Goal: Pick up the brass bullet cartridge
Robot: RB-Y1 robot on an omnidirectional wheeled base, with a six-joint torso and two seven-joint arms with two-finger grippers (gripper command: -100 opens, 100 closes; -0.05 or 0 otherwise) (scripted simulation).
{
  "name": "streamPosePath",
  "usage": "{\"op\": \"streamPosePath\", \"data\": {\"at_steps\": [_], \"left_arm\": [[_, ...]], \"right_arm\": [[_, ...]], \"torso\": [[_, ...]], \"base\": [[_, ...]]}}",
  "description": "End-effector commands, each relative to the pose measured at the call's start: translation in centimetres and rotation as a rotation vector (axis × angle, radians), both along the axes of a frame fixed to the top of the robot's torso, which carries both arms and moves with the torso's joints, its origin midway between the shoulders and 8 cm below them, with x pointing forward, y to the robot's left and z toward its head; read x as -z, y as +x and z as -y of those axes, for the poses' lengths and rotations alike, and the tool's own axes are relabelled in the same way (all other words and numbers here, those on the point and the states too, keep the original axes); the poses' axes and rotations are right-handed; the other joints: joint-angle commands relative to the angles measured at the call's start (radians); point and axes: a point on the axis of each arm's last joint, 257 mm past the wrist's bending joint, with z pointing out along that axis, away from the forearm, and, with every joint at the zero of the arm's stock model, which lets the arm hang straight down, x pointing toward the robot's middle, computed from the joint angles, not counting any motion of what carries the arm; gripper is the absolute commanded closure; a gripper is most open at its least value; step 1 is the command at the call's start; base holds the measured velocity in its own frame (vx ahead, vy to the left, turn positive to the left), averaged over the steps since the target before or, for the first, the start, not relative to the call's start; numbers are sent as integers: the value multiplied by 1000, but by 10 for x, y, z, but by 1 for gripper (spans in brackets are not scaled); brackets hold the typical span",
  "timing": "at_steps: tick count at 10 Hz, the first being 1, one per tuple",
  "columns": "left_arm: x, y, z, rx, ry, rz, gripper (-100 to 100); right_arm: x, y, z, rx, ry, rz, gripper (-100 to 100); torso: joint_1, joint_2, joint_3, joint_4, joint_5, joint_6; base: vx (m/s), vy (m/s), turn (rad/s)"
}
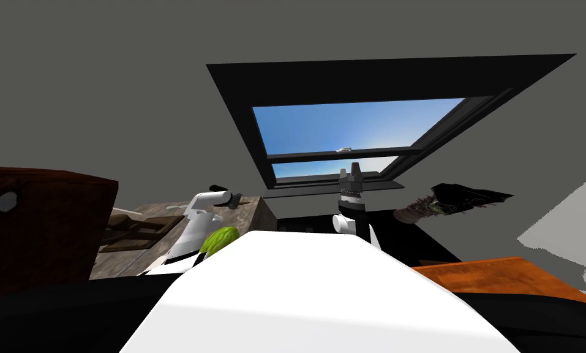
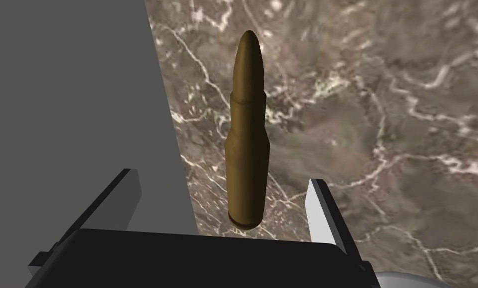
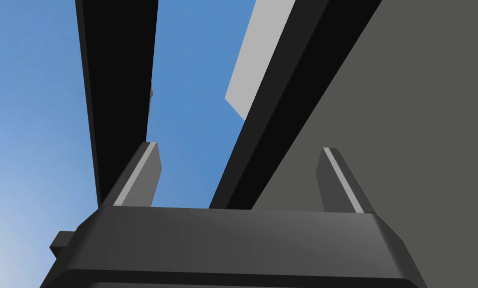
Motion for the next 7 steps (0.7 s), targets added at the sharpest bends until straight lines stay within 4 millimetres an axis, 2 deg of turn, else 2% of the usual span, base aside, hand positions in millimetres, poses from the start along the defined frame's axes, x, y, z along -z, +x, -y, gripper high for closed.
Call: {"op": "streamPosePath", "data": {"at_steps": [1,3,4,5,7], "left_arm": [[4,-8,0,-9,-17,-35,-100],[5,-10,-1,-11,-21,-41,-100],[5,-11,-1,-11,-23,-45,0],[14,-10,-3,-19,-23,-44,-100],[22,-10,-5,-27,-22,-43,-100]], "right_arm": [[0,0,0,0,0,0,0],[0,0,0,0,0,0,0],[0,0,0,0,0,0,0],[0,0,0,0,0,0,0],[0,0,0,0,0,0,0]], "torso": [[0,0,0,0,0,0],[0,0,0,0,0,0],[-2,0,0,0,0,0],[-3,0,0,0,-1,0],[-3,1,0,0,-1,0]], "base": [[5,66,-31],[6,49,-19],[1,6,1],[-1,14,-42],[-3,21,-54]]}}
